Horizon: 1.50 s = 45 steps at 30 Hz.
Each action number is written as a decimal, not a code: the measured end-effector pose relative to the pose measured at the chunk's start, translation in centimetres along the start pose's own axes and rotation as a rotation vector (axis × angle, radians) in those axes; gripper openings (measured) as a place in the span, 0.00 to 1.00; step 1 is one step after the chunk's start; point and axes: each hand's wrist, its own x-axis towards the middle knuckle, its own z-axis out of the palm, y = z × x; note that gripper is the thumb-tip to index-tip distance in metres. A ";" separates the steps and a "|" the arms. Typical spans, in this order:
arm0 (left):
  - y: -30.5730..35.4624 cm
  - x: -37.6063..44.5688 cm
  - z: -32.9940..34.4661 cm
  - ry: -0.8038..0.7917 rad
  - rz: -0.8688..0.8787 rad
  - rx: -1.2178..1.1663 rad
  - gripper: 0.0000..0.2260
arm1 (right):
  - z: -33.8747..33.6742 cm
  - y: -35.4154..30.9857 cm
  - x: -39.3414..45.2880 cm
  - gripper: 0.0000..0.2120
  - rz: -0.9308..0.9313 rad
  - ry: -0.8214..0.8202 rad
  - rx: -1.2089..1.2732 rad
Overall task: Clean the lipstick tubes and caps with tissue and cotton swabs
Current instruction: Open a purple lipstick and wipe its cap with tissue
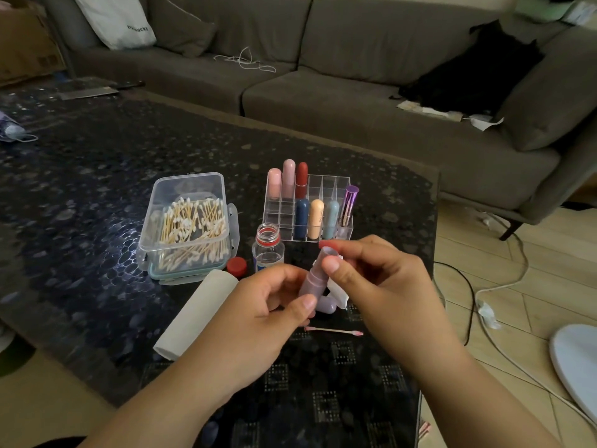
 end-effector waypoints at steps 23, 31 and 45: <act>0.0 -0.1 0.8 -0.096 -0.079 -0.595 0.14 | -0.7 -1.6 -0.3 0.08 -0.006 -0.110 0.342; 0.1 -0.1 1.1 -0.072 -0.056 -0.588 0.17 | -0.6 -1.7 -0.5 0.07 -0.048 -0.075 0.341; -0.2 -0.1 0.9 -0.168 -0.021 -0.600 0.16 | -0.5 -0.9 -0.3 0.07 0.046 -0.037 0.390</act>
